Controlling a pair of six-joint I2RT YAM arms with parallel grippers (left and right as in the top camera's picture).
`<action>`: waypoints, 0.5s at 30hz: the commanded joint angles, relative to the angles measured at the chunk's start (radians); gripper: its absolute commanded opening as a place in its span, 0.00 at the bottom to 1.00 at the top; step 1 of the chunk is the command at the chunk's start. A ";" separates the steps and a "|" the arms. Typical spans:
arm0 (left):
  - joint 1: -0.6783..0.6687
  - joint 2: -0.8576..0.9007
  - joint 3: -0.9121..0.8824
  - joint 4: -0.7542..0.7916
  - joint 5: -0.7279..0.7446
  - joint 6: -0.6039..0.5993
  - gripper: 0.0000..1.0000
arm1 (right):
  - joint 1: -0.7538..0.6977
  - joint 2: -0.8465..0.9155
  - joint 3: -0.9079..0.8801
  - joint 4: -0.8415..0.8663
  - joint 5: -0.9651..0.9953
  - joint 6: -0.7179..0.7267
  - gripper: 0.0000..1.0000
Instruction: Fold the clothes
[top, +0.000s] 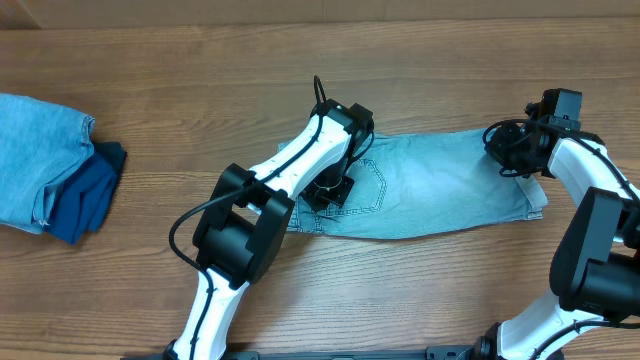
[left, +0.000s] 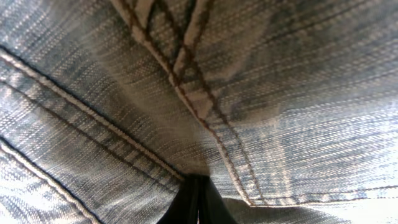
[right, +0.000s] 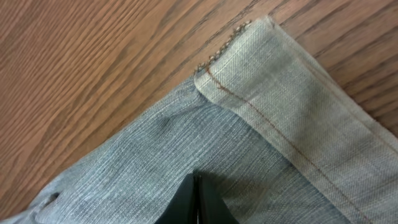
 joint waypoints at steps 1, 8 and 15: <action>0.006 0.023 -0.128 0.022 -0.020 0.027 0.04 | 0.003 0.008 0.004 0.027 0.029 0.009 0.04; 0.005 0.022 -0.222 0.043 -0.018 0.023 0.04 | -0.003 0.197 0.004 0.224 0.048 0.065 0.04; 0.005 0.022 -0.222 0.047 -0.018 0.015 0.04 | -0.149 0.198 0.077 0.144 0.151 0.105 0.04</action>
